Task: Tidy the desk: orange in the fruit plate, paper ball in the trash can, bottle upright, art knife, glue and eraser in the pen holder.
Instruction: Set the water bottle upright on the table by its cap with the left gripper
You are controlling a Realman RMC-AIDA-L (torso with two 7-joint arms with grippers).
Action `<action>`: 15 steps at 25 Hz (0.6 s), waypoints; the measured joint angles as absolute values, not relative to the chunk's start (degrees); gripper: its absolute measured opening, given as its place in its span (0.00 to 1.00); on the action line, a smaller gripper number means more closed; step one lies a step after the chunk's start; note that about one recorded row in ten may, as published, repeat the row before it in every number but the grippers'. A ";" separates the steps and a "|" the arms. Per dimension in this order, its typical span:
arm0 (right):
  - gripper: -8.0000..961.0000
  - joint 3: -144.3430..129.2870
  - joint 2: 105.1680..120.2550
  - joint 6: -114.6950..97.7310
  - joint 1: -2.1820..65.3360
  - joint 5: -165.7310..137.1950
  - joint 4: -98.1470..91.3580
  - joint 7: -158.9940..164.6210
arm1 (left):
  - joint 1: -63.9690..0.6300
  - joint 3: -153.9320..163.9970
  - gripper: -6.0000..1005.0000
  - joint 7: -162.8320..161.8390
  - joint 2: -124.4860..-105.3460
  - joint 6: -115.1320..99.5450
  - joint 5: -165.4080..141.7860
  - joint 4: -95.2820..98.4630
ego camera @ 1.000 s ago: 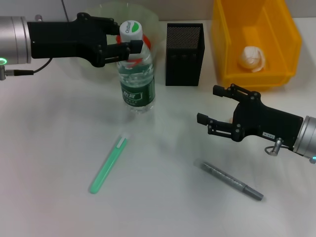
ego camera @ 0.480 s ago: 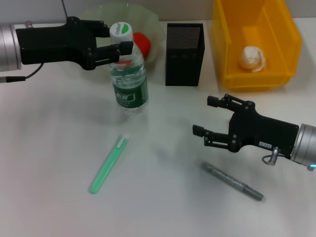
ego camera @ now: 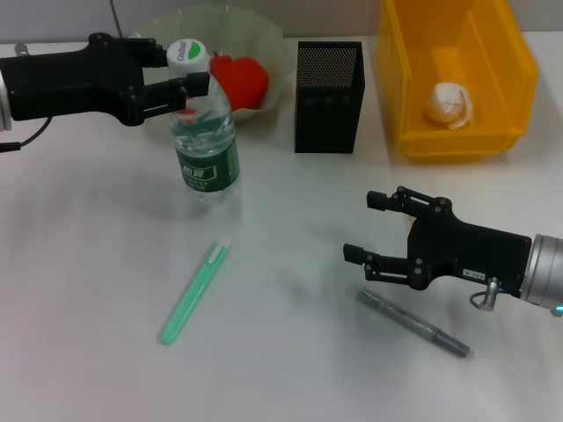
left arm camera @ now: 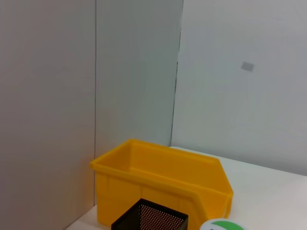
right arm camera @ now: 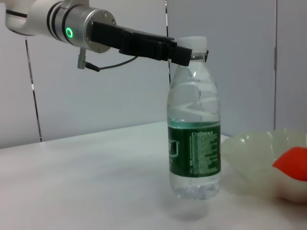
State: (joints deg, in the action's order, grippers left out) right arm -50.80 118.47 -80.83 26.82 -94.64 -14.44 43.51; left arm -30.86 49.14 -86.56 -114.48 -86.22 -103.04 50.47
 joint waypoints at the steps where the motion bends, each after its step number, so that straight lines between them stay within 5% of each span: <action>1: 0.86 -50.80 118.47 -80.83 26.82 -94.64 -14.44 43.51 | -30.86 49.14 0.45 -86.56 -114.48 -86.22 -103.04 50.47; 15: 0.86 -50.80 118.47 -80.96 26.63 -95.63 -14.59 43.50 | -29.30 45.21 0.45 -84.82 -114.87 -85.34 -102.91 50.05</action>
